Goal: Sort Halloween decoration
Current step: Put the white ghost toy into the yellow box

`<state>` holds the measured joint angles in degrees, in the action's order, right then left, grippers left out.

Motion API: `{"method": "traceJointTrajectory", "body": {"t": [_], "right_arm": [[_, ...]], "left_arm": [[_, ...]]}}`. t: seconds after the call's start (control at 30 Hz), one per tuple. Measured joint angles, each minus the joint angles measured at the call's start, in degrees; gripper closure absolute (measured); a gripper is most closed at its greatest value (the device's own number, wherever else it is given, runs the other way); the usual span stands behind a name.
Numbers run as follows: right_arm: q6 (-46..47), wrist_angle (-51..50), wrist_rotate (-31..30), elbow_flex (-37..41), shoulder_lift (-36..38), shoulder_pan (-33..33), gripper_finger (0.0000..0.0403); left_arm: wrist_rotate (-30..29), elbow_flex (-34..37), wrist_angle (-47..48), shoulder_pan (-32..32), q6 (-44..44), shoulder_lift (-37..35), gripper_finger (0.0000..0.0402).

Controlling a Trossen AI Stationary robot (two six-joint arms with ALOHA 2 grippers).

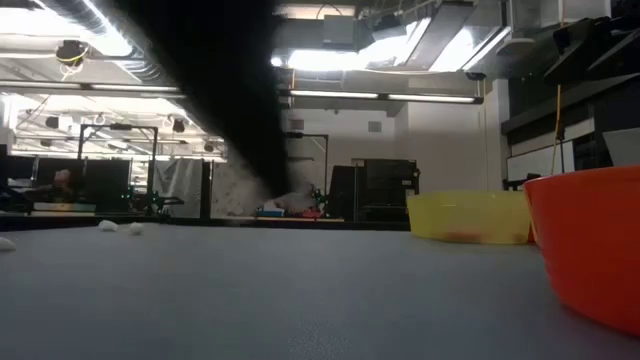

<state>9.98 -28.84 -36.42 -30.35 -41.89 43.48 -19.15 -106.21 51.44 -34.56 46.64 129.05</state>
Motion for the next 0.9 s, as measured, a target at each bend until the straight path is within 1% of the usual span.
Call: {"method": "traceJointTrajectory", "body": {"t": [0.13,0.37,0.6,0.77,0.9], "right_arm": [[0.0,0.0,0.0,0.0,0.0,0.0,0.0178],[0.0,0.0,0.0,0.0,0.0,0.0,0.0178],[0.0,0.0,0.0,0.0,0.0,0.0,0.0178],[0.0,0.0,0.0,0.0,0.0,0.0,0.0178],[0.0,0.0,0.0,0.0,0.0,0.0,0.0178]], "left_arm": [[-1.3,-0.9,-5.0,3.1,-7.5,0.0,0.0340],[-0.9,-1.0,-21.6,8.6,-23.9,-0.1,0.0340],[3.8,-1.0,-33.7,12.2,-35.8,-0.2,0.0340],[4.7,-1.0,-45.0,14.0,-42.5,0.5,0.0340],[10.6,-1.1,-56.8,15.2,-44.3,3.6,0.0340]]}}
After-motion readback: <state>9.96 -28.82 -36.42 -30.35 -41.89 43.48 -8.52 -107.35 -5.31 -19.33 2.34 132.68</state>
